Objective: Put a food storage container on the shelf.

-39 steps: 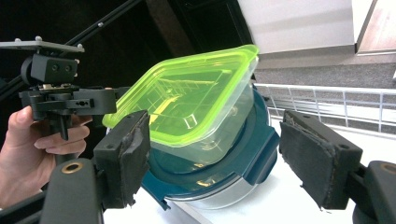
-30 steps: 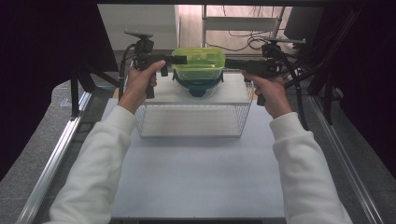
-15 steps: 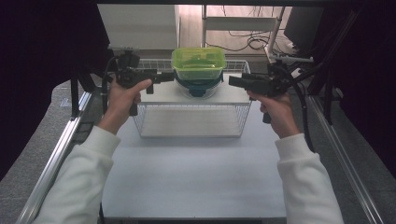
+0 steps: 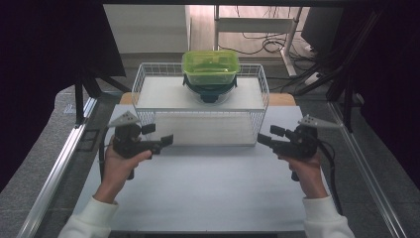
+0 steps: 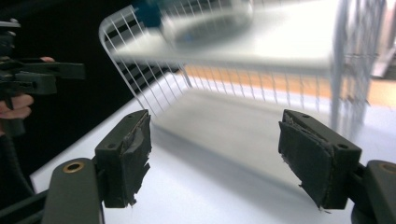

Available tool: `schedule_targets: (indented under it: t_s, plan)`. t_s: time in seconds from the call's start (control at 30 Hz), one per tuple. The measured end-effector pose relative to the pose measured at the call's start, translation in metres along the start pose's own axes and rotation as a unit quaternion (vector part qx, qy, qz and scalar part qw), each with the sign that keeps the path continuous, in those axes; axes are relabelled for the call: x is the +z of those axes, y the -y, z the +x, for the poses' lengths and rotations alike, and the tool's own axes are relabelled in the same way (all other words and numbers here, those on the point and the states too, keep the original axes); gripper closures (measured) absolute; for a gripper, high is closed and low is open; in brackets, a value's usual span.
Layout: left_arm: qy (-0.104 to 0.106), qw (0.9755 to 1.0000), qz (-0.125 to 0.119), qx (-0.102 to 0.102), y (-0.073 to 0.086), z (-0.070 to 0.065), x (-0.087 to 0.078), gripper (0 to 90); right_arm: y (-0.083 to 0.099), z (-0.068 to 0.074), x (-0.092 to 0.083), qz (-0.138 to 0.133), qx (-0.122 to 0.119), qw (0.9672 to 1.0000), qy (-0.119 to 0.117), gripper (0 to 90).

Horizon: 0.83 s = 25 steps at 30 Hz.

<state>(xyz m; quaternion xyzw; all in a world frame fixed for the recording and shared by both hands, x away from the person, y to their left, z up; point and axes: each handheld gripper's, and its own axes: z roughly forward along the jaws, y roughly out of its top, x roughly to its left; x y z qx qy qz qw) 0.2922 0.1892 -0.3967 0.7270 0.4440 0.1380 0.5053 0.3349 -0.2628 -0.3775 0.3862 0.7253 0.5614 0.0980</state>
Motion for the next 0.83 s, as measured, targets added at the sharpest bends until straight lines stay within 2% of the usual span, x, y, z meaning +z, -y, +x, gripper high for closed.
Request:
schedule_targets:
  t_s: [0.13,0.17,0.23,0.27,0.3,0.37,0.43,0.53,0.6,0.7,0.83]
  plan:
    - [-0.019,0.9991,0.036,-0.010,0.046,0.007,0.018,17.3,0.039,-0.009,0.006,0.028,-0.010,0.9993,0.023,25.3]
    - [-0.025,0.9988,0.041,-0.011,0.056,0.009,0.022,17.3,0.047,-0.011,0.009,0.041,-0.014,0.9987,0.027,25.2]
    - [-0.041,0.9979,0.046,-0.021,0.076,0.011,0.030,18.0,0.062,-0.014,0.013,0.049,-0.025,0.9975,0.044,25.2]
    - [-0.037,0.9968,0.068,-0.022,0.083,0.013,0.035,19.2,0.069,-0.016,0.016,0.054,-0.020,0.9973,0.047,25.2]
    - [-0.035,0.9960,0.079,-0.021,0.088,0.014,0.038,17.4,0.076,-0.018,0.019,0.061,-0.019,0.9967,0.050,25.3]
    - [-0.038,0.9950,0.087,-0.030,0.099,0.018,0.043,18.2,0.086,-0.023,0.025,0.070,-0.015,0.9956,0.060,25.2]
    - [-0.038,0.9946,0.090,-0.036,0.100,0.022,0.044,18.0,0.095,-0.030,0.032,0.086,-0.006,0.9942,0.064,25.2]
    - [-0.038,0.9956,0.075,-0.042,0.099,0.025,0.042,18.4,0.101,-0.036,0.036,0.096,-0.002,0.9930,0.069,25.2]
    - [-0.043,0.9956,0.073,-0.039,0.100,0.026,0.041,18.4,0.101,-0.037,0.035,0.092,-0.011,0.9930,0.073,25.1]
    - [-0.042,0.9957,0.073,-0.039,0.101,0.027,0.042,18.3,0.102,-0.039,0.034,0.082,-0.010,0.9938,0.075,23.9]
    - [-0.045,0.9952,0.079,-0.036,0.104,0.027,0.047,18.1,0.105,-0.040,0.034,0.084,-0.023,0.9927,0.084,22.5]
